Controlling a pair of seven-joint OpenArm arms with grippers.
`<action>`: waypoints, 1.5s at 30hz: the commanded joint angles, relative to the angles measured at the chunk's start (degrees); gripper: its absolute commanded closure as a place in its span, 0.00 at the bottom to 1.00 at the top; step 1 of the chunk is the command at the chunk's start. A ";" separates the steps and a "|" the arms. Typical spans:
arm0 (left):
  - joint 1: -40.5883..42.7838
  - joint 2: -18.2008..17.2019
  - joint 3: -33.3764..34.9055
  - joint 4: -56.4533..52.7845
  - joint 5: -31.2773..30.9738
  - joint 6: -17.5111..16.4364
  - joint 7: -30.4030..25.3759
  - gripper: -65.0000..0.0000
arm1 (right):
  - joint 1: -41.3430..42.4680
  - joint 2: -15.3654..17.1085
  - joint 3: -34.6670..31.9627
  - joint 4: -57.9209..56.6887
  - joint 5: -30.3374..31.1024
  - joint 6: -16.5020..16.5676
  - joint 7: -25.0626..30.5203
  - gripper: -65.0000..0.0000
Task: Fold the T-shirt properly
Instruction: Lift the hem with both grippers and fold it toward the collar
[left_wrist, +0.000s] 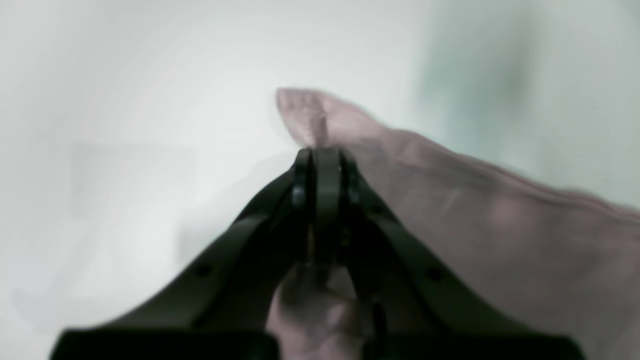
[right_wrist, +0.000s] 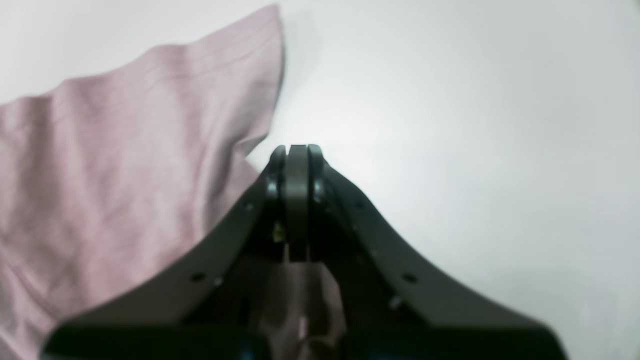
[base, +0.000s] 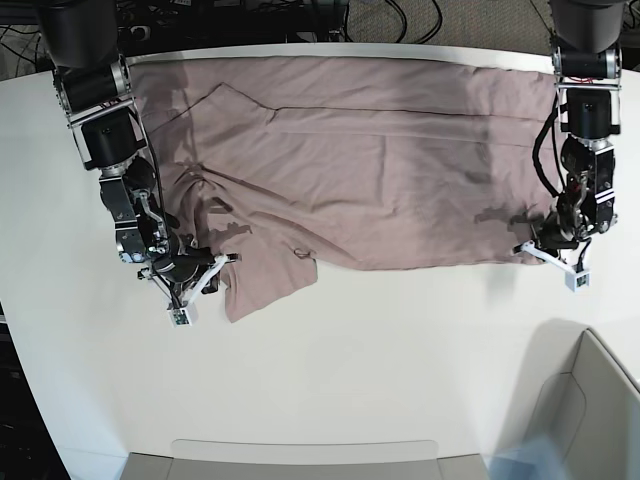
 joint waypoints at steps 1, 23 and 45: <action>-0.45 -0.82 -2.23 2.06 -0.27 -0.31 -0.70 1.00 | 1.21 0.35 0.30 1.69 0.06 0.19 0.15 1.00; 6.84 -0.91 -16.12 13.66 -0.27 -0.31 3.52 1.00 | -0.02 1.58 6.72 16.98 0.15 0.19 -0.29 1.00; 6.93 -0.56 -16.73 13.57 -0.27 -0.40 3.79 1.00 | 7.72 -1.06 2.15 -1.13 0.06 0.36 0.24 0.51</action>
